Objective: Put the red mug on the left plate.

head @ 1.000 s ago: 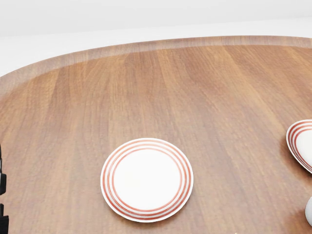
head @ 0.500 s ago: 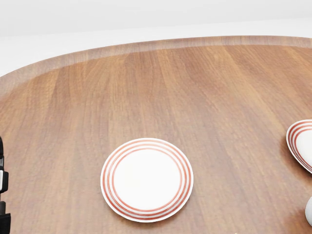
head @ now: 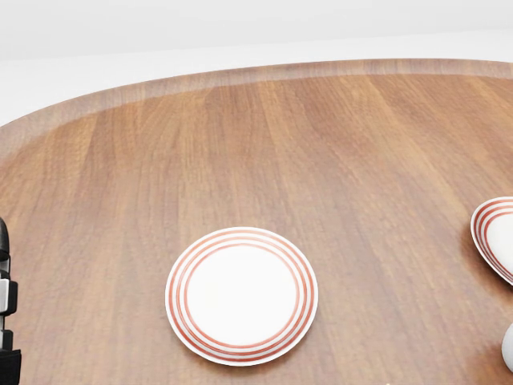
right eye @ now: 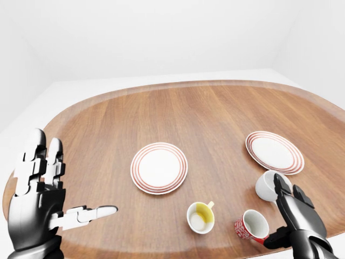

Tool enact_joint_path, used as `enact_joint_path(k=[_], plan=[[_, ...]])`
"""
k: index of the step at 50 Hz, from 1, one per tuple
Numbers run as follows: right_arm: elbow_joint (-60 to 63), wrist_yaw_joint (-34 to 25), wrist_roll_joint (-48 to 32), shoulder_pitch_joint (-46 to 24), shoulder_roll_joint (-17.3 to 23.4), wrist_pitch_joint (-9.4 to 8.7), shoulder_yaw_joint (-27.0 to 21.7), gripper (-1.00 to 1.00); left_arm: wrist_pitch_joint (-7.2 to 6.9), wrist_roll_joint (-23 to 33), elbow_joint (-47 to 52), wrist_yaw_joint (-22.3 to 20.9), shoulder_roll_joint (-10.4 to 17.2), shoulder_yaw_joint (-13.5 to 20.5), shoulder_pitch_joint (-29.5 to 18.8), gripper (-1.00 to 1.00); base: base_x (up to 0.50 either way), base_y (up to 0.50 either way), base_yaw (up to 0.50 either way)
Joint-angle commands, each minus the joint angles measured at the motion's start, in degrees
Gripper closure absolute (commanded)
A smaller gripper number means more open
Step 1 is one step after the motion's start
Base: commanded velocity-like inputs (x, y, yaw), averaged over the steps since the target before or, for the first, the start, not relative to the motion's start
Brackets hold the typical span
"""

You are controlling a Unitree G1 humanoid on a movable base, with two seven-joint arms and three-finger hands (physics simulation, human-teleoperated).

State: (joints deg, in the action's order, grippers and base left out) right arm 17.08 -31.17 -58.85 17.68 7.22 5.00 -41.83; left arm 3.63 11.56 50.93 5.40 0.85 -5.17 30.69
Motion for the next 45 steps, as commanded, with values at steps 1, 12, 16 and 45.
enact_joint_path(k=[1, 12, 16, 45], plan=[[-3.61, 2.69, -2.6, -1.0, 0.6, 0.0, 4.75, -1.0, 0.05, 0.21, 0.05, 0.24, 0.2, -0.33, 0.1, -1.0, 0.0, 0.0, 0.0], [-8.99, 5.82, -3.56, -2.33, 2.87, 0.0, 10.4, -1.0, 0.32, 0.14, -0.23, 0.48, 0.31, -0.41, 0.19, -1.0, 0.0, 0.0, 0.0], [-10.16, 6.84, -4.21, -2.06, 3.11, 0.0, 11.66, -1.0, 0.33, 0.1, -0.33, 0.5, 0.35, -0.39, 0.15, -1.0, 0.0, 0.0, 0.0], [-12.89, 8.51, -4.32, -1.44, 3.82, 0.0, 13.57, -1.0, -0.07, 0.22, 0.2, 0.43, 0.4, -0.5, 0.17, -1.0, 0.0, 0.0, 0.0]])
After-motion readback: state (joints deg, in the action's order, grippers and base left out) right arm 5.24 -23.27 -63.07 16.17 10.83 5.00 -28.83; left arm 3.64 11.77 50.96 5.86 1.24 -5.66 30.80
